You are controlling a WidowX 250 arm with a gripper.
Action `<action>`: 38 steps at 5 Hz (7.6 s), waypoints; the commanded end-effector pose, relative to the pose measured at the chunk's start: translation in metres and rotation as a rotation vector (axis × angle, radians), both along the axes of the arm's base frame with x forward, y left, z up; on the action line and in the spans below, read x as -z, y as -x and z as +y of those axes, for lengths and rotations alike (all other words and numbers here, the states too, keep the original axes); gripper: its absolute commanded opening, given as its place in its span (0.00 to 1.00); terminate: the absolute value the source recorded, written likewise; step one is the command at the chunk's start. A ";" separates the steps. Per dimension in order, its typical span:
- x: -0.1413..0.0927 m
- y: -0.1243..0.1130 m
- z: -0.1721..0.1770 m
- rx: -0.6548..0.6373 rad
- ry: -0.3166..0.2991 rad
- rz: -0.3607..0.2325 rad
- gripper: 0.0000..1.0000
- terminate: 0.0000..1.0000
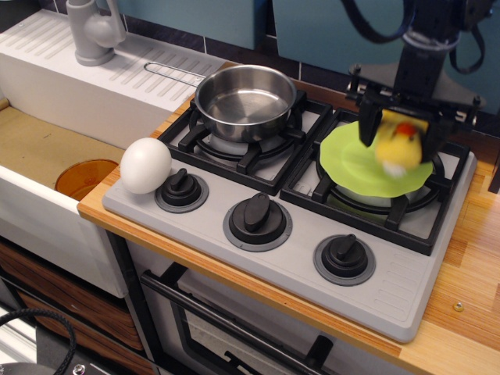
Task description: Put stuffedduck on plate and egg in pot or pan on stove
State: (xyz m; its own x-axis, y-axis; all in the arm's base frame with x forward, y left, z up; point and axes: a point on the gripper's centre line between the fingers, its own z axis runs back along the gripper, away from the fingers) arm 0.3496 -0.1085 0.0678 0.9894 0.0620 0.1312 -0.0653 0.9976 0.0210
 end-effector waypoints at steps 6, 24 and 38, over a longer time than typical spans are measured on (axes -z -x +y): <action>-0.072 0.028 0.002 0.069 0.000 -0.005 1.00 0.00; 0.011 0.084 0.224 -0.088 -0.181 -0.364 1.00 0.00; -0.082 -0.005 0.171 -0.129 -0.148 -0.212 0.00 0.00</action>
State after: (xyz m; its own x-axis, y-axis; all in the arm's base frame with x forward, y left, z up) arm 0.3465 0.0624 0.1266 0.9432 0.1527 0.2950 -0.2002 0.9700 0.1382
